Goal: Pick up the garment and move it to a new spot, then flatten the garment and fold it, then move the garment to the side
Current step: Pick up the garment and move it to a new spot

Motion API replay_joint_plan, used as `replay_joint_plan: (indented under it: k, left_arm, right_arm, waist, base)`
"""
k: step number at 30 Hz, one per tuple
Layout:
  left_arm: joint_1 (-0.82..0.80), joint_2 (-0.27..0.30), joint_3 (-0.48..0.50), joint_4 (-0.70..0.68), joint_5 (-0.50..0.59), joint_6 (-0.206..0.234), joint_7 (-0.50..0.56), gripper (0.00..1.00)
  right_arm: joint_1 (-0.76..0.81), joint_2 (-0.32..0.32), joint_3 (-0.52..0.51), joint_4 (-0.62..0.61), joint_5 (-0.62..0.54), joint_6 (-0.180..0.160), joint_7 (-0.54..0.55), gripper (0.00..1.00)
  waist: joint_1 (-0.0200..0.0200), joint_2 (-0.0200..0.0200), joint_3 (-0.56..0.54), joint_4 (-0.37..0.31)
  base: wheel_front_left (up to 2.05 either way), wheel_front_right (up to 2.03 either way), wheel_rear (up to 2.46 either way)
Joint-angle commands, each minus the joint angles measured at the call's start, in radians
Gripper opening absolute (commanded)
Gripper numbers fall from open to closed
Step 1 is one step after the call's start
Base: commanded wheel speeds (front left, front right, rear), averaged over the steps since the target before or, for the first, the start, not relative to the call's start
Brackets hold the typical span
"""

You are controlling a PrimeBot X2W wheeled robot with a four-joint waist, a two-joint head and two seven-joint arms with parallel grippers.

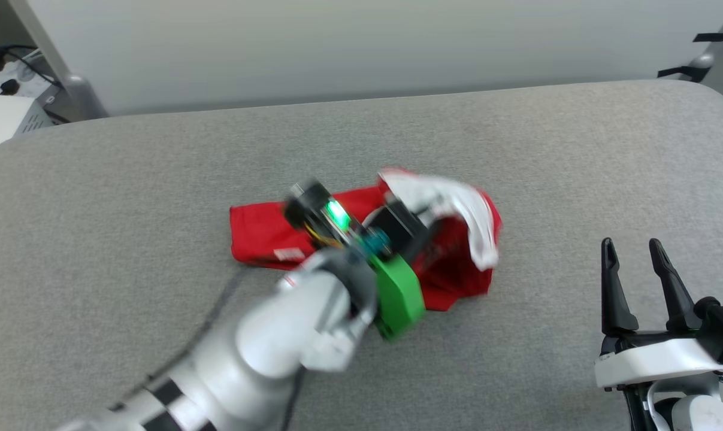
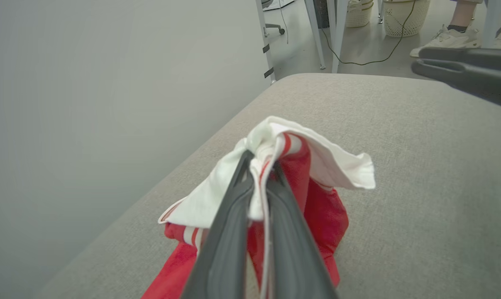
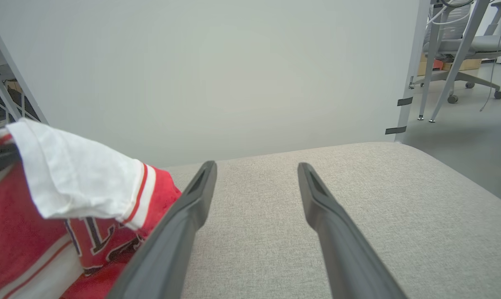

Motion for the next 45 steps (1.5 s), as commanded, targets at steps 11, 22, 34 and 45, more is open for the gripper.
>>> replay_joint_plan:
  k: [11, 22, 34, 45]
  left_arm:
    - [0.163, -0.168, -0.196, 0.180, 0.011, -0.078, 0.031, 1.00]
    - [0.141, -0.137, -0.033, 0.184, -0.114, -0.047, -0.081, 1.00]
    - [0.405, 0.021, 0.330, -0.073, -0.171, 0.075, -0.095, 1.00]
    - [0.686, -0.049, 0.545, -0.233, -0.048, 0.064, -0.095, 1.00]
  right_arm:
    - [-0.005, 0.002, 0.005, 0.007, 0.008, -0.001, -0.005, 1.00]
    - [0.038, 0.002, 0.031, 0.019, -0.019, -0.001, -0.005, 1.00]
    - [0.097, -0.032, 0.056, 0.000, -0.018, -0.001, -0.005, 1.00]
    - [0.126, -0.050, 0.080, -0.007, 0.002, -0.001, -0.005, 1.00]
  waist:
    - [0.0001, -0.0001, 0.003, -0.009]
    - [0.0001, -0.0001, -0.070, 0.109]
    - [0.0001, -0.0001, -0.118, 0.181]
    - [0.0001, -0.0001, -0.121, 0.178]
  base:
    - [0.00, 0.00, 0.00]
    - [0.00, 0.00, 0.00]
    - [0.00, 0.00, 0.00]
    - [0.00, 0.00, 0.00]
